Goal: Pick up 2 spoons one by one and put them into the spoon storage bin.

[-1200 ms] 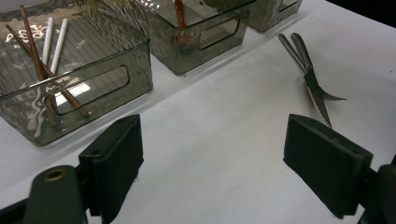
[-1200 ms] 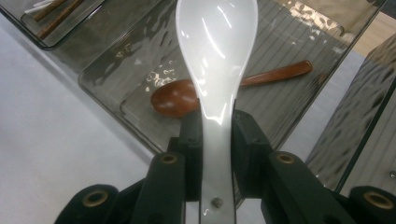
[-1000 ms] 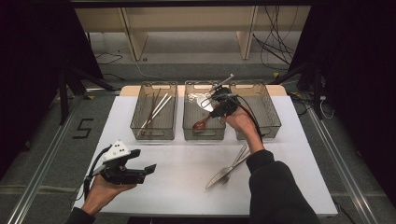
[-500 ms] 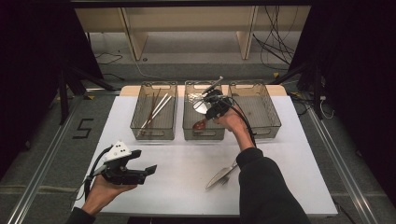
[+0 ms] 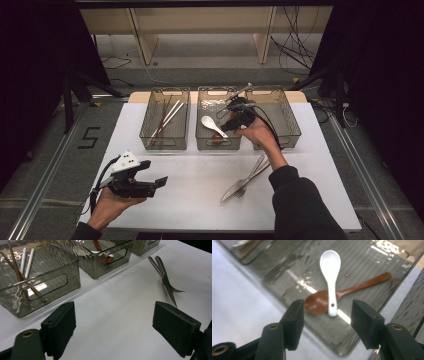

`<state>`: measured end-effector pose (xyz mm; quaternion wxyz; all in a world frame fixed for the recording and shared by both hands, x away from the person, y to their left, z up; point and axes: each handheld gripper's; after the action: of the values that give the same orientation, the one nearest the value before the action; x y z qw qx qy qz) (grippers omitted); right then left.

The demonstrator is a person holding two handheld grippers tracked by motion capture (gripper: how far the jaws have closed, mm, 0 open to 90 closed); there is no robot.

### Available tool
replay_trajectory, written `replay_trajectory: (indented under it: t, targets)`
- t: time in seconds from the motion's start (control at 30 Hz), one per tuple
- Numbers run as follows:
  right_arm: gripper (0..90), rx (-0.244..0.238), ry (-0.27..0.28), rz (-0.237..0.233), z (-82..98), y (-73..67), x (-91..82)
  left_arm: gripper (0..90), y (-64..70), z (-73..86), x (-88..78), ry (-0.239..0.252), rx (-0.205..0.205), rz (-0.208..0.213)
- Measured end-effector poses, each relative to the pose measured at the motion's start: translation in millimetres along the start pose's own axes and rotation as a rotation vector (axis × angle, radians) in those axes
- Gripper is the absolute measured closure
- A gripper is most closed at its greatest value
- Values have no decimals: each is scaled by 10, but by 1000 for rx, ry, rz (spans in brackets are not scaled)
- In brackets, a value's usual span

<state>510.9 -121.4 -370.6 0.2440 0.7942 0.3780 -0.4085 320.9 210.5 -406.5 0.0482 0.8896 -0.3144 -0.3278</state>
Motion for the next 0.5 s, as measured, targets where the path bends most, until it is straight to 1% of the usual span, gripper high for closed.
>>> replay_trajectory:
  t: [0.13,0.3,0.4,0.47,0.5]
  targets:
    - [395,-20,40,-17,183,-69,-188,179,1,-5,-3,2,4,-2]
    - [378,-41,66,-22,408,-178,-370,179,2,-6,1,3,4,-4]
    - [380,-53,78,-27,538,-236,-429,179,-2,-7,0,2,3,-5]
    - [388,-58,70,-27,619,-278,-439,179,-4,-7,3,1,5,-6]
    - [398,-70,71,-28,660,-293,-436,178,-1,-6,4,3,5,-7]
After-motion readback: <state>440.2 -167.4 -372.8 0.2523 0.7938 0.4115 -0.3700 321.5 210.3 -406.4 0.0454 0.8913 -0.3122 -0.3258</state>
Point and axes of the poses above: each handheld gripper's, and its own axes: x roughly forward along the jaws, z roughly out of its underside, y roughly to its right, and after that the axes turned 14 degrees about -x, right-handed
